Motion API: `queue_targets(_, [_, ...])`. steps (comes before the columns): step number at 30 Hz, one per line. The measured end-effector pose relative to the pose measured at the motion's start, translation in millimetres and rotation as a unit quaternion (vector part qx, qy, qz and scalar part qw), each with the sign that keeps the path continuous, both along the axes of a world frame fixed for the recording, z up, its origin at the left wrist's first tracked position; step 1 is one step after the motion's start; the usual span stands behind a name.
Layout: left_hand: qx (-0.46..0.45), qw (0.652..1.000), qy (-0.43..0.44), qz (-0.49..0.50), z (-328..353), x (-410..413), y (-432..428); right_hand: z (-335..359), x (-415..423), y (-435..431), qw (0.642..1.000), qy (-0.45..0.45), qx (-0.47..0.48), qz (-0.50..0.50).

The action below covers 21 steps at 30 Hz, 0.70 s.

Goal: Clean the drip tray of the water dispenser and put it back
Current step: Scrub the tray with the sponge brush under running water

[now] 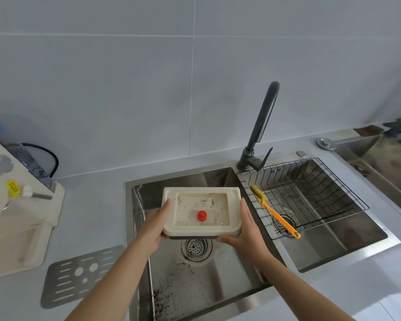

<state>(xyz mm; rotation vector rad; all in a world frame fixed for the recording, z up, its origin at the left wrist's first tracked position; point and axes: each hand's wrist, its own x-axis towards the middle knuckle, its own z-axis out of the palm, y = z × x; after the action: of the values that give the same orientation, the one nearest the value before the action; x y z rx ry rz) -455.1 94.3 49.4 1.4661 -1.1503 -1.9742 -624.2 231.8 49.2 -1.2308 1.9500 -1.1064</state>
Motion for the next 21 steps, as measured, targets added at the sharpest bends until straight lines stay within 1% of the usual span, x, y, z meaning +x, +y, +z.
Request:
queue_targets(6, [-0.022, 0.999, 0.009, 0.04, -1.3, -22.0, 13.6, -0.7, -31.2, 0.8, 0.997, -0.069, -0.018, 0.039])
queue_targets(10, [-0.021, 0.997, -0.001, 0.078, -4.3, -47.7, 23.1, 8.0, -67.8, -1.7, 0.988, -0.145, 0.031, 0.049])
queue_targets(12, [-0.016, 0.996, -0.004, 0.089, -7.5, -62.1, 27.8, 5.8, -93.8, -6.7, 0.984, -0.163, 0.058, 0.031])
queue_targets(18, [0.004, 0.99, 0.015, 0.137, -3.1, -95.5, 40.5, 8.5, -184.5, -48.3, 0.976, -0.147, 0.127, -0.101])
queue_targets(19, [0.002, 0.989, 0.013, 0.145, -1.6, -99.2, 42.6, 12.1, -197.4, -57.4, 0.97, -0.166, 0.134, -0.116])
queue_targets(21, [-0.005, 0.986, 0.005, 0.165, 2.6, -104.7, 45.4, 18.8, -217.2, -76.8, 0.944, -0.263, 0.136, -0.146])
